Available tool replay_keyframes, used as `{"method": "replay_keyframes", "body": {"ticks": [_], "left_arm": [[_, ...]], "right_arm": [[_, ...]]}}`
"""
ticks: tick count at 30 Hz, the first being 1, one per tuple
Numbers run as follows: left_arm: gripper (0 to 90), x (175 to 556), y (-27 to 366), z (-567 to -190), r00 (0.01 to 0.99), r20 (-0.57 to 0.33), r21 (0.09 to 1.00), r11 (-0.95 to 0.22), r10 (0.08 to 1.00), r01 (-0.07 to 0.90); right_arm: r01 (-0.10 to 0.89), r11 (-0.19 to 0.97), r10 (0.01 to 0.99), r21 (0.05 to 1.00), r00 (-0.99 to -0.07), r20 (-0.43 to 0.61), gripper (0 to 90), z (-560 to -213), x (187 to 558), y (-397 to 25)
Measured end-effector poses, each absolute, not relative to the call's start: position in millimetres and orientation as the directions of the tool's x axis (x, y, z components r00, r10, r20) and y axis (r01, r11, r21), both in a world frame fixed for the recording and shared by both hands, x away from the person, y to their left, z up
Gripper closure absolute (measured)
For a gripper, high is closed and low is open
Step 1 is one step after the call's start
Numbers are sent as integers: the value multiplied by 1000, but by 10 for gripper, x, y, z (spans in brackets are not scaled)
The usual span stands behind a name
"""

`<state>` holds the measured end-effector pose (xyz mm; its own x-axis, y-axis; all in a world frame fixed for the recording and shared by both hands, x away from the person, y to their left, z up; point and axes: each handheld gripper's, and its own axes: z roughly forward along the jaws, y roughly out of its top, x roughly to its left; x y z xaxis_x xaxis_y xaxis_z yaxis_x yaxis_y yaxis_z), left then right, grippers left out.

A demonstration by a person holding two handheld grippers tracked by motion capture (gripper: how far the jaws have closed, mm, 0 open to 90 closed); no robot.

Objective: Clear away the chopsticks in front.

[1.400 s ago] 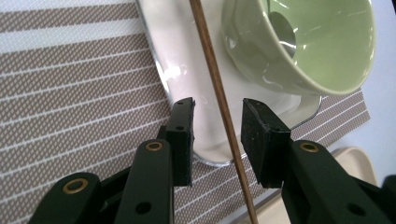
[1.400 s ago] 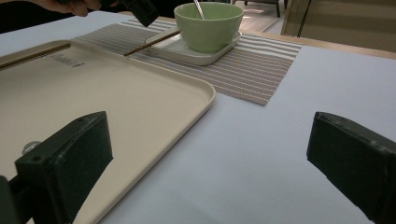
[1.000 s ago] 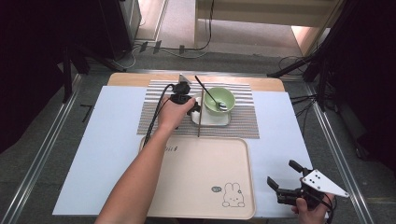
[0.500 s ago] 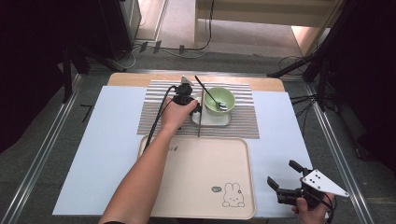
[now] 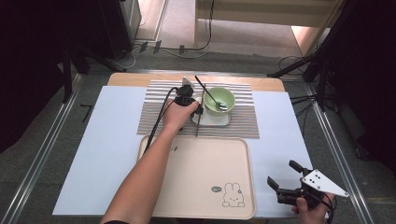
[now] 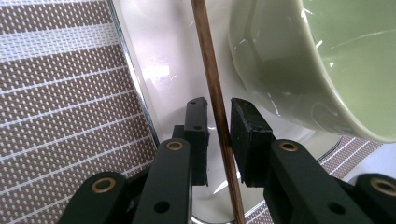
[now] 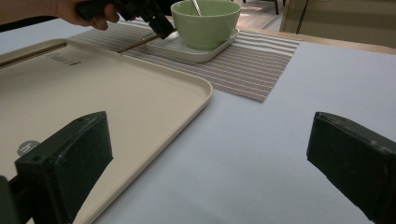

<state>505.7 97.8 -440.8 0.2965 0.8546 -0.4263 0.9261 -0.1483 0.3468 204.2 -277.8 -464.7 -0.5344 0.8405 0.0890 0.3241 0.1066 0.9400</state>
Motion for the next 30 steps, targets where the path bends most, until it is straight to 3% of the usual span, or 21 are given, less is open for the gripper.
{"method": "replay_keyframes", "body": {"ticks": [8, 14, 30], "left_arm": [[856, 5062, 966, -4420, 267, -451, 326, -121, 852, 938], [860, 5068, 1012, -4385, 232, -488, 320, -75, 841, 944], [861, 4928, 1346, -4236, 187, -484, 349, -7, 855, 937]], "right_arm": [[327, 108, 843, 939, -531, 88, 4, -4648, 2041, -2783], [326, 108, 843, 939, -531, 88, 4, -4649, 2039, -2788], [320, 111, 843, 941, -532, 82, 4, -4640, 2032, -2780]]}}
